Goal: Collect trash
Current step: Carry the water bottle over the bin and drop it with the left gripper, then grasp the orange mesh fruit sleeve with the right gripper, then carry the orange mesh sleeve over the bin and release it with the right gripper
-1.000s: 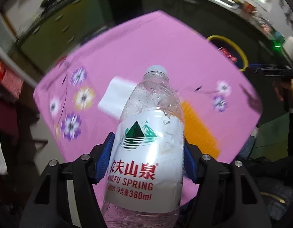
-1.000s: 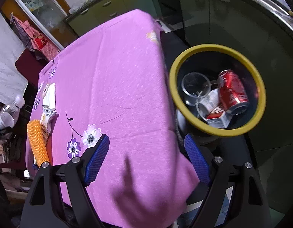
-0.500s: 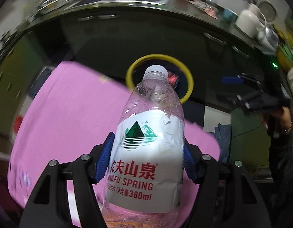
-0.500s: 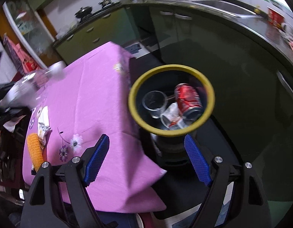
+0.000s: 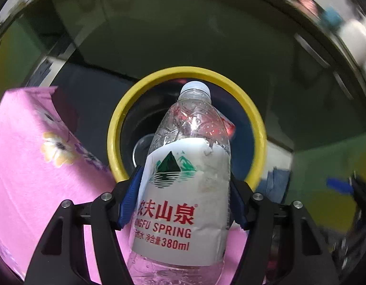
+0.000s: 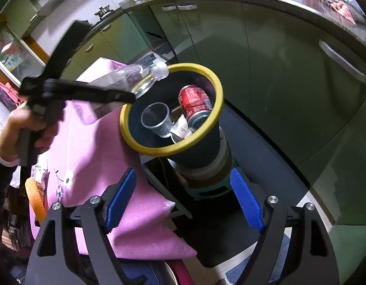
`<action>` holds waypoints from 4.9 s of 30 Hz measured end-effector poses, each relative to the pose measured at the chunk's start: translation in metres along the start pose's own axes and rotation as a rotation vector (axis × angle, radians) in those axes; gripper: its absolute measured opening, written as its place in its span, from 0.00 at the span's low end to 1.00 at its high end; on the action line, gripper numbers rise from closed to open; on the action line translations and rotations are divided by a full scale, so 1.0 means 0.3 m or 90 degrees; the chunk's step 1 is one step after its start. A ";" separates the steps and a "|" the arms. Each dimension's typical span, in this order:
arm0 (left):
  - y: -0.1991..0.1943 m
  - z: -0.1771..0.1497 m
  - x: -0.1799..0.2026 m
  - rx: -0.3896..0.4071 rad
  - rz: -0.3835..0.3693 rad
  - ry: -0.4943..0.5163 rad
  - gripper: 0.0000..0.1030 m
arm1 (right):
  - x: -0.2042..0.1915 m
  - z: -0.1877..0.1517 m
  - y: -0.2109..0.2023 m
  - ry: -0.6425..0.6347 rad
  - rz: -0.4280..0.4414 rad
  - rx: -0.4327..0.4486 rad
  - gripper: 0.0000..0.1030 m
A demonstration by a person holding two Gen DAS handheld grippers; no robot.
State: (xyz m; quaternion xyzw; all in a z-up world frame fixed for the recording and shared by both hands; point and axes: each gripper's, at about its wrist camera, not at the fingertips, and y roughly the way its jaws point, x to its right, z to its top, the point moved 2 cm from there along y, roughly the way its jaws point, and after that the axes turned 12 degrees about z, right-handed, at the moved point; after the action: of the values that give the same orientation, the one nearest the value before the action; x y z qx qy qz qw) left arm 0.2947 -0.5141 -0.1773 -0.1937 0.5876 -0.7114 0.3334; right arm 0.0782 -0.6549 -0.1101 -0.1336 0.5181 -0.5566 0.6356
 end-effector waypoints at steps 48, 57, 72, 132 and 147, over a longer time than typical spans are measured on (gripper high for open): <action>-0.471 -1.278 -1.204 0.510 0.308 -0.562 0.93 | -1.200 -0.441 0.489 -0.385 0.252 -0.277 0.79; -0.437 -1.284 -1.196 0.480 0.330 -0.557 0.93 | -1.273 -0.513 0.613 -0.396 0.220 -0.288 0.79; -0.427 -1.293 -1.200 0.470 0.328 -0.562 0.93 | -1.242 -0.523 0.668 -0.387 0.201 -0.298 0.36; -0.393 -1.226 -1.172 0.391 0.262 -0.506 0.93 | -0.394 0.161 0.308 -0.170 -0.151 0.012 0.60; -0.348 -1.095 -0.728 0.223 0.159 -0.170 0.93 | -0.437 0.047 0.365 -0.185 -0.078 -0.021 0.63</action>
State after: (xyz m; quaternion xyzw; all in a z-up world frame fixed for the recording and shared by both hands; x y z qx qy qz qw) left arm 0.2032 -0.1196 -0.1281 -0.1510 0.4259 -0.7236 0.5217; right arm 0.1726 -0.5119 -0.1189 -0.2548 0.4204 -0.5607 0.6663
